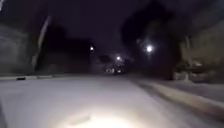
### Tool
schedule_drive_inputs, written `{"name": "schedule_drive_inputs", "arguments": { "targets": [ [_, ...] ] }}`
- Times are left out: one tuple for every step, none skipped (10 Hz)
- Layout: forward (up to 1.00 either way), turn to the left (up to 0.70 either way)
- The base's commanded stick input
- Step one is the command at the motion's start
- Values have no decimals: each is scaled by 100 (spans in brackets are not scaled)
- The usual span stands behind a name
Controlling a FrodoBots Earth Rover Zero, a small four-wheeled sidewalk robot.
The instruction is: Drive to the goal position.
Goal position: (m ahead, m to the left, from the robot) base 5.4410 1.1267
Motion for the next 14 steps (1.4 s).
{"name": "schedule_drive_inputs", "arguments": {
  "targets": [
    [70,0],
    [70,0],
    [70,0],
    [70,0],
    [70,0],
    [70,0],
    [70,0],
    [70,0],
    [70,0],
    [70,0],
    [70,0],
    [70,0],
    [70,0],
    [70,0]
  ]
}}
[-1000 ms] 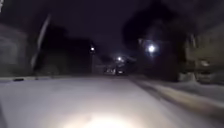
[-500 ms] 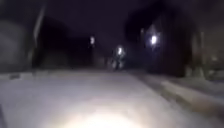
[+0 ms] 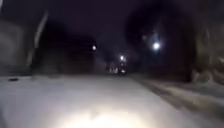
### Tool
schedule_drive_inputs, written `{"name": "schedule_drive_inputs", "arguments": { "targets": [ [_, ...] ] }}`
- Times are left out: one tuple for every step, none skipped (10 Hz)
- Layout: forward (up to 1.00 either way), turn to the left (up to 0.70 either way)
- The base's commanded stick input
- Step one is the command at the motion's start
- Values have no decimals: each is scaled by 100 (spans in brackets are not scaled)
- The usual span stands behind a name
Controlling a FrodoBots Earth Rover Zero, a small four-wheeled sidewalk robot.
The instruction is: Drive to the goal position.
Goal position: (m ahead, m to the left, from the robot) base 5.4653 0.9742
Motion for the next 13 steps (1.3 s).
{"name": "schedule_drive_inputs", "arguments": {
  "targets": [
    [70,0],
    [70,0],
    [70,0],
    [70,0],
    [70,0],
    [70,0],
    [70,0],
    [70,0],
    [70,0],
    [70,0],
    [70,0],
    [70,0],
    [70,0]
  ]
}}
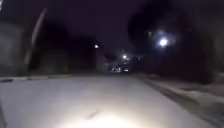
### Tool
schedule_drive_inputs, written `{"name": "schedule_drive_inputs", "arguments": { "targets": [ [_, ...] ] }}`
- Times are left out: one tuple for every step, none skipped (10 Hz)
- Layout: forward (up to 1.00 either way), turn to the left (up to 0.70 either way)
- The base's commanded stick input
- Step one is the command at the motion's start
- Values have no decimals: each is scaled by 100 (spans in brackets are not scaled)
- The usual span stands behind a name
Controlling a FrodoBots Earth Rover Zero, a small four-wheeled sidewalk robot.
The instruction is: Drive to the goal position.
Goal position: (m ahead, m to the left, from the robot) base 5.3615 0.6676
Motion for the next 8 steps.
{"name": "schedule_drive_inputs", "arguments": {
  "targets": [
    [70,0],
    [70,0],
    [70,0],
    [70,0],
    [70,0],
    [70,0],
    [70,0],
    [70,0]
  ]
}}
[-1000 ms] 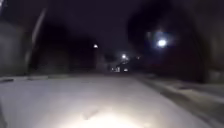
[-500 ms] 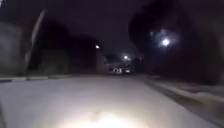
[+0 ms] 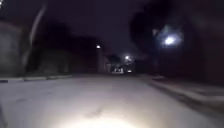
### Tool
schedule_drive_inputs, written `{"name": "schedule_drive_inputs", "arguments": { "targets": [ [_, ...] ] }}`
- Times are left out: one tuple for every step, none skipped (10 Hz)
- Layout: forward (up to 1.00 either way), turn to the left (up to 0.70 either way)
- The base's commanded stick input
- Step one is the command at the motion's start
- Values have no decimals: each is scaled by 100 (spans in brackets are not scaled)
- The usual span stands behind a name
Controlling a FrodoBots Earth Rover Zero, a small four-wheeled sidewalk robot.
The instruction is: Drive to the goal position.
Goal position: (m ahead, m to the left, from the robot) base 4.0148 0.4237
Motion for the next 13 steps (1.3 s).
{"name": "schedule_drive_inputs", "arguments": {
  "targets": [
    [70,0],
    [70,0],
    [70,0],
    [70,0],
    [70,0],
    [70,0],
    [70,0],
    [70,0],
    [70,0],
    [70,0],
    [70,0],
    [70,-17],
    [70,-35]
  ]
}}
